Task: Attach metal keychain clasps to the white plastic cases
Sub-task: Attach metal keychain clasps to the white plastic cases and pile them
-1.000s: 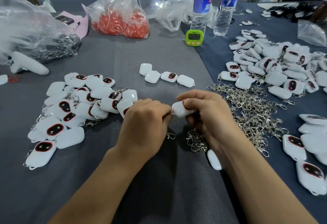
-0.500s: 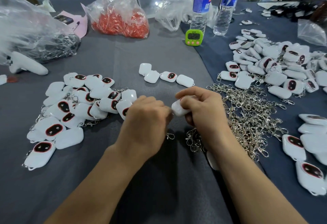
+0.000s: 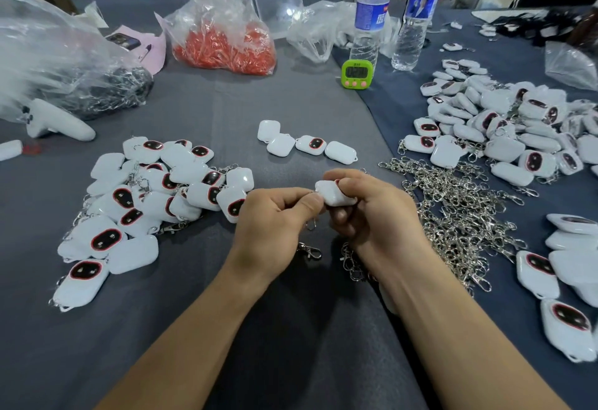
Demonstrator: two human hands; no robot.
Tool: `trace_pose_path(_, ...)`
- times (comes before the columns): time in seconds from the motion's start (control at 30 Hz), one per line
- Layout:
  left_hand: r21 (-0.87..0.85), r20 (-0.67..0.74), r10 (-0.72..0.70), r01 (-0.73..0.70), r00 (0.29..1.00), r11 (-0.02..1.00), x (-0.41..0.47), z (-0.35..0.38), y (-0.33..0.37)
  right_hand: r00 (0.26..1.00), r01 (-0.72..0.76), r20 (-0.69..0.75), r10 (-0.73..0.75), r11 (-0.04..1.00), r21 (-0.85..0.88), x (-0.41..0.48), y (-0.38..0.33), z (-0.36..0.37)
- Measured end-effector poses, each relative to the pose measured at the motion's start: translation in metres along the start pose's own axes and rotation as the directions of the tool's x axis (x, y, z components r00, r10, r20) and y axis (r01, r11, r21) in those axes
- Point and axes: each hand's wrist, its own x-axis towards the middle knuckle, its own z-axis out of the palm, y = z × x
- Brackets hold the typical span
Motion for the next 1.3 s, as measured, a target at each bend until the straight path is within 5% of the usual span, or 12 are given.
trace_pose_path(0.1, 0.729, 0.110, 0.336, -0.305, 0.936, 0.612, 0.001, -0.011, -0.002, 0.925, 0.348, 0.029, -0.379, 0.814, -0.466, -0.004, 0.009, 0.001)
trace_pose_path(0.2, 0.918, 0.274, 0.269, -0.334, 0.923, 0.213, -0.004, -0.006, 0.007, 0.777, 0.526, 0.228, -0.587, 0.406, -0.747, -0.011, 0.023, 0.008)
trace_pose_path(0.4, 0.301, 0.106, 0.029, -0.060, 0.994, 0.952, 0.007, -0.013, -0.009, 0.991, 0.055, -0.109, -0.076, 0.981, -0.188, 0.002, 0.007, 0.006)
trace_pose_path(0.47, 0.057, 0.129, -0.011, 0.003, 0.992, 0.998, 0.010, -0.009, -0.010, 0.996, -0.020, -0.086, 0.017, 0.999, -0.034, 0.001, 0.005, 0.006)
trace_pose_path(0.6, 0.208, 0.055, 0.076, -0.085, 0.996, 0.974, 0.006, -0.010, -0.006, 0.996, 0.040, -0.074, -0.045, 0.997, -0.064, 0.000, 0.005, 0.005)
trace_pose_path(0.73, 0.849, 0.239, 0.396, -0.389, 0.886, 0.357, 0.001, -0.009, 0.008, 0.754, 0.500, 0.153, -0.639, 0.407, -0.765, -0.012, 0.024, 0.007)
trace_pose_path(0.8, 0.881, 0.244, 0.379, -0.368, 0.893, 0.299, -0.002, -0.007, 0.007, 0.760, 0.506, 0.186, -0.623, 0.386, -0.772, -0.013, 0.028, 0.009)
trace_pose_path(0.9, 0.797, 0.048, 0.277, -0.204, 0.960, 0.568, -0.005, -0.009, -0.002, 0.927, 0.290, -0.048, -0.371, 0.793, -0.535, -0.003, 0.012, 0.007)
trace_pose_path(1.0, 0.174, 0.083, 0.009, -0.024, 0.997, 0.984, 0.004, -0.007, -0.003, 0.991, 0.060, -0.106, -0.079, 0.984, -0.171, 0.001, 0.001, 0.002)
trace_pose_path(1.1, -0.024, 0.078, -0.008, 0.010, 0.997, 1.000, 0.007, -0.006, -0.003, 0.997, 0.002, -0.072, -0.006, 0.998, -0.057, 0.001, -0.001, -0.002)
trace_pose_path(1.17, 0.350, 0.038, 0.157, -0.161, 0.987, 0.923, 0.005, -0.010, -0.006, 0.992, 0.071, -0.092, -0.091, 0.977, -0.200, -0.001, 0.001, 0.000)
trace_pose_path(1.3, 0.883, 0.193, 0.330, -0.310, 0.924, 0.352, -0.003, -0.005, 0.008, 0.775, 0.466, 0.213, -0.595, 0.310, -0.829, -0.011, 0.026, 0.008)
